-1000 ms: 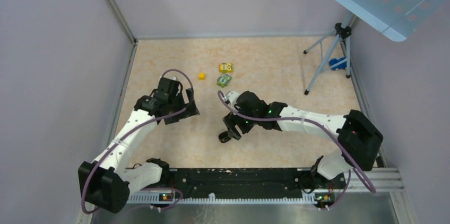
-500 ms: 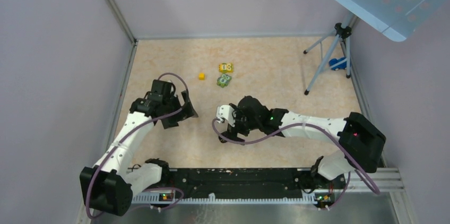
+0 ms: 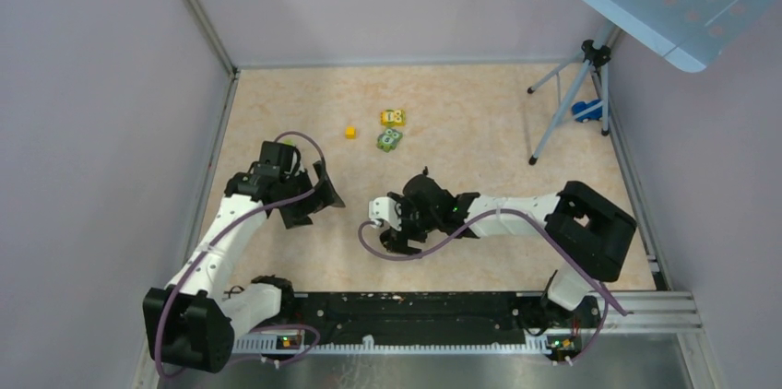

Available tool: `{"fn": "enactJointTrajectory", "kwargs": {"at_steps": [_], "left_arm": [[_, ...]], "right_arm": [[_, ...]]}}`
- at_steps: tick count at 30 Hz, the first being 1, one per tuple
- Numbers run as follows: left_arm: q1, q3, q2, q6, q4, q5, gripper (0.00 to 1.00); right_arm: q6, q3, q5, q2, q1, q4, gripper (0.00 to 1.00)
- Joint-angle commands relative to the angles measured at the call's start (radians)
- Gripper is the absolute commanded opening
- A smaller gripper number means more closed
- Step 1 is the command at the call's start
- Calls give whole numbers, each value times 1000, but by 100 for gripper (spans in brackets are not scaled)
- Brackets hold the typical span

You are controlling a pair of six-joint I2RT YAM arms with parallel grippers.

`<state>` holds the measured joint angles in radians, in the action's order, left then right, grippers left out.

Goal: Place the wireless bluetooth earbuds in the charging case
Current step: Pick up the charging case from the center of the board.

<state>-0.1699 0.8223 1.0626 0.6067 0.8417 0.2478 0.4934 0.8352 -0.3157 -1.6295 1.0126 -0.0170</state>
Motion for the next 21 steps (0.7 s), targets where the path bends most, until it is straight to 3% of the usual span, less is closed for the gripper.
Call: {"fn": "enactJointTrajectory", "kwargs": {"at_steps": [1,12,21], "left_arm": [[12,-16,-4,-7,-34,25,99],[24,-25,-19,-24,-33,35,99],[27,-40,-4,-23,-54,66,99]], "right_arm": [[36,8,-28,-33,13,88,89],[2,15,-52,-108,13,137,87],[-64,-10,-45,-96,13,168,71]]}}
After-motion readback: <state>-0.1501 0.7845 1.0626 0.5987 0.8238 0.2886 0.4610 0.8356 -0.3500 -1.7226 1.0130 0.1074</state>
